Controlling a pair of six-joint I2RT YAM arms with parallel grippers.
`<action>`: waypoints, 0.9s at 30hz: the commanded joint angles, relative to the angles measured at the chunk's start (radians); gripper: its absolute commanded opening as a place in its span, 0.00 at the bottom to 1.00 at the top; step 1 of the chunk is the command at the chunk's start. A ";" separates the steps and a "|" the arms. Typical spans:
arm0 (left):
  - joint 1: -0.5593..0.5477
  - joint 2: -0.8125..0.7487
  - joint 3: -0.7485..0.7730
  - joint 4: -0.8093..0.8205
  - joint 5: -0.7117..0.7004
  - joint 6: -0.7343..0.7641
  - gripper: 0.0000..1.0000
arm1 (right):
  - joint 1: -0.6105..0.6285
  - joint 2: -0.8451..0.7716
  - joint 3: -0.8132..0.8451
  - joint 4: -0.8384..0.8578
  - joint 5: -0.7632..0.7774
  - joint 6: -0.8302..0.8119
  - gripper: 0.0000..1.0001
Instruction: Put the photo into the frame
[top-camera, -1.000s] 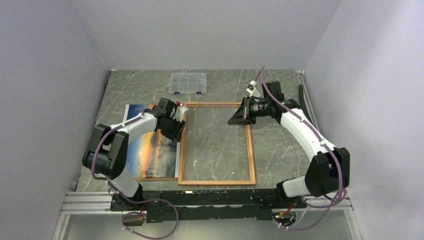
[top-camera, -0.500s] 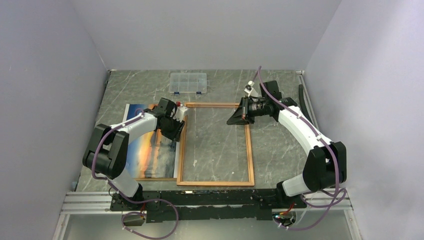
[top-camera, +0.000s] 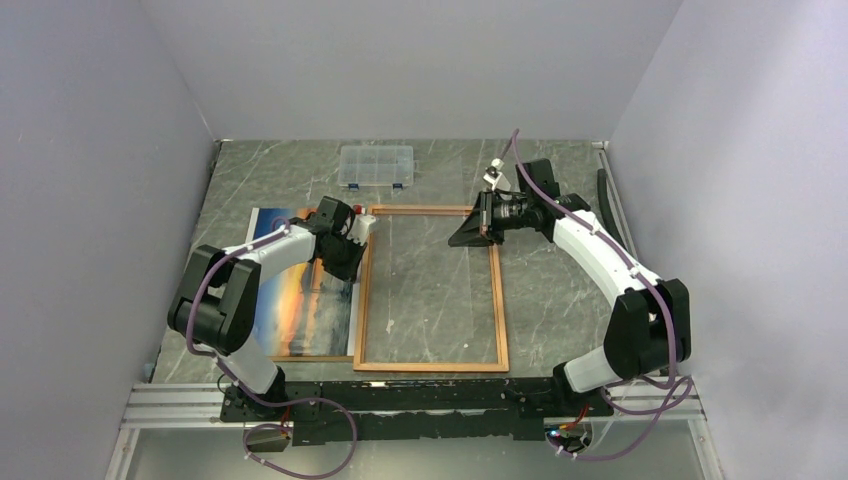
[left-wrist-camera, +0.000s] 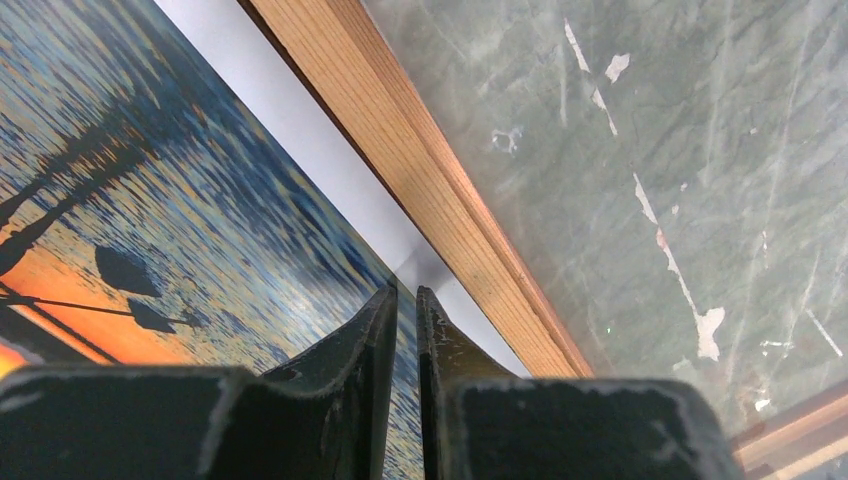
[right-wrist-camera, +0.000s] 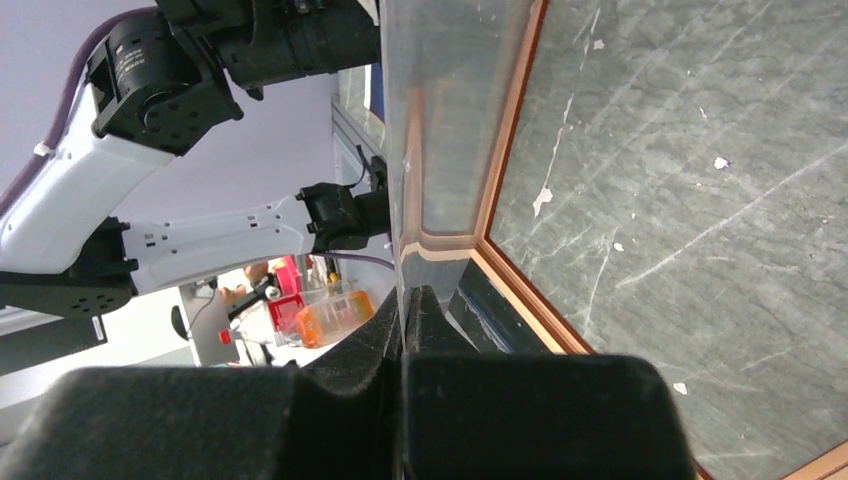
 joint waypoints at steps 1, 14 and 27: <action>0.002 0.007 0.005 0.020 0.024 -0.002 0.19 | 0.014 0.001 0.035 0.067 -0.050 0.015 0.00; 0.002 0.002 0.005 0.019 0.023 0.002 0.18 | 0.020 0.041 0.042 0.056 -0.024 0.007 0.00; 0.002 0.003 0.007 0.023 0.023 0.008 0.17 | 0.008 0.042 0.001 0.019 0.023 -0.018 0.00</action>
